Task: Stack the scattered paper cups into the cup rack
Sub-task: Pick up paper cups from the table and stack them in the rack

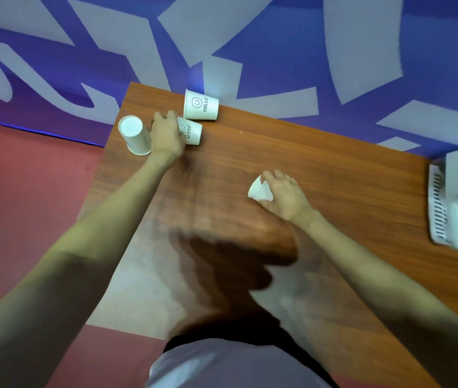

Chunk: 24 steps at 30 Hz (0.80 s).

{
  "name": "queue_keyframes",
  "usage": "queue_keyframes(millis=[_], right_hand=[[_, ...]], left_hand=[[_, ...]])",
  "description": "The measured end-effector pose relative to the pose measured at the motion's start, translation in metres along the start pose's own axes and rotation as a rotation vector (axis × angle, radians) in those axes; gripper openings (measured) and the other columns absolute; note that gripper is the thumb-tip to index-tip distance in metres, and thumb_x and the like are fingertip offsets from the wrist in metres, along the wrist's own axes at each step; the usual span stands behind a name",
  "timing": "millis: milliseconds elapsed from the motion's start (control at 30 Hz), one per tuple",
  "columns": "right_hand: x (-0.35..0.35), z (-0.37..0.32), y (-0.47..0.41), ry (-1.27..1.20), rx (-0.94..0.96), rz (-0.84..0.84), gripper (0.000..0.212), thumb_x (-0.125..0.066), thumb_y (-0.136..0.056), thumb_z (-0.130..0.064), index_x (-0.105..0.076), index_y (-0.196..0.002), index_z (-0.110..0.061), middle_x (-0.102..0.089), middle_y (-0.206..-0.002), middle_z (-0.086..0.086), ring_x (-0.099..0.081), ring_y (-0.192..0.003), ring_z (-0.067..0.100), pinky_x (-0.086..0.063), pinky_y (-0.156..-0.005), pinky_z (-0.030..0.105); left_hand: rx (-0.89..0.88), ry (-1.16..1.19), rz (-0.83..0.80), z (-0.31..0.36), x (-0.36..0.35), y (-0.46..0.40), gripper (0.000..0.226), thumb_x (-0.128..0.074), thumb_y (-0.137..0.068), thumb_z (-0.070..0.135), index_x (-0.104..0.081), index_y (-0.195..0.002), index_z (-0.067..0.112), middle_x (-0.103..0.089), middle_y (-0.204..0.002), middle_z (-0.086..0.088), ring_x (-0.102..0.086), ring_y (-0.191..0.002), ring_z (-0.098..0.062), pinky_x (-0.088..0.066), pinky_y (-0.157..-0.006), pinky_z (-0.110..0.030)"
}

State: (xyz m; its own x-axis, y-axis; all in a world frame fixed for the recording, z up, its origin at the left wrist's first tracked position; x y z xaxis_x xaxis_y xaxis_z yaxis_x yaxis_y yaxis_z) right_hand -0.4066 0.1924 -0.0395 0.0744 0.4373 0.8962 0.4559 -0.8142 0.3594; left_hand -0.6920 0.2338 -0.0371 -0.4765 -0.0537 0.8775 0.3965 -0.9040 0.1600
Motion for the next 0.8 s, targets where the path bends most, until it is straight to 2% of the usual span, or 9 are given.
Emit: queue_keyframes(millis=[133,200,367,500,667,800], right_hand=[[0.007,0.041,0.042,-0.205,-0.066,0.157,0.044,-0.072,-0.077,-0.027,-0.051,-0.113,-0.014,-0.053,-0.115,0.006,-0.053,-0.106,0.031,-0.039,-0.093,0.039],[0.009,0.063,0.064,-0.304,-0.129,0.240,0.043,-0.073,-0.076,-0.026,-0.051,-0.110,-0.013,-0.054,-0.114,0.006,-0.053,-0.105,0.030,-0.040,-0.088,0.038],[0.010,0.118,0.114,-0.408,-0.235,0.391,0.045,-0.075,-0.075,-0.023,-0.050,-0.111,-0.011,-0.052,-0.110,0.007,-0.053,-0.102,0.029,-0.040,-0.080,0.033],[0.019,0.157,0.154,-0.464,-0.270,0.554,0.044,-0.074,-0.076,-0.022,-0.049,-0.110,-0.007,-0.048,-0.112,0.011,-0.052,-0.104,0.032,-0.046,-0.084,0.042],[0.038,0.206,0.207,-0.534,-0.327,0.782,0.038,-0.072,-0.080,-0.026,-0.049,-0.106,-0.012,-0.043,-0.124,0.011,-0.048,-0.112,0.024,-0.044,-0.094,0.037],[0.056,0.252,0.252,-0.535,-0.361,0.959,0.036,-0.070,-0.084,-0.026,-0.050,-0.103,-0.004,-0.040,-0.127,0.016,-0.045,-0.119,0.022,-0.045,-0.097,0.035]], left_hand=[[0.060,0.109,0.031,0.008,-0.014,0.027,0.036,-0.049,-0.083,-0.002,-0.051,-0.119,0.003,-0.048,-0.123,-0.025,-0.052,-0.104,-0.041,-0.038,-0.091,-0.039],[0.032,0.157,0.035,0.020,-0.022,0.046,0.036,-0.050,-0.083,-0.001,-0.052,-0.118,0.004,-0.054,-0.118,-0.022,-0.053,-0.106,-0.037,-0.039,-0.090,-0.038],[-0.255,0.248,0.017,0.088,-0.043,0.105,0.033,-0.054,-0.086,0.000,-0.052,-0.118,0.005,-0.064,-0.102,-0.014,-0.060,-0.091,-0.034,-0.045,-0.079,-0.038],[-0.463,0.253,-0.068,0.164,-0.061,0.142,0.044,-0.058,-0.084,0.000,-0.048,-0.126,0.009,-0.066,-0.096,-0.011,-0.061,-0.083,-0.029,-0.047,-0.075,-0.037],[-0.726,0.257,-0.085,0.264,-0.076,0.183,0.022,-0.062,-0.084,0.002,-0.064,-0.106,0.005,-0.069,-0.099,-0.014,-0.064,-0.087,-0.030,-0.051,-0.078,-0.039],[-0.866,0.227,-0.084,0.327,-0.091,0.218,0.016,-0.063,-0.084,0.003,-0.067,-0.100,0.005,-0.068,-0.092,-0.011,-0.061,-0.083,-0.029,-0.046,-0.074,-0.033]])
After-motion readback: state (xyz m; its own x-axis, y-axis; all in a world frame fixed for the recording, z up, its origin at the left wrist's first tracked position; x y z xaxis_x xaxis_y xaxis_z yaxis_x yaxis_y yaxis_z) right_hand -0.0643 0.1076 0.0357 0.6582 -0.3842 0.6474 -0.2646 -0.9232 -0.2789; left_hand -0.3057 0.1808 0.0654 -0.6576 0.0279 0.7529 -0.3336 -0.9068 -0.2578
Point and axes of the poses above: each hand's wrist, its own y-axis away from the middle knuckle, its own x-axis out of the back of the hand, z = x × y, the point moved 5 cm from there along -y, towards the middle knuckle
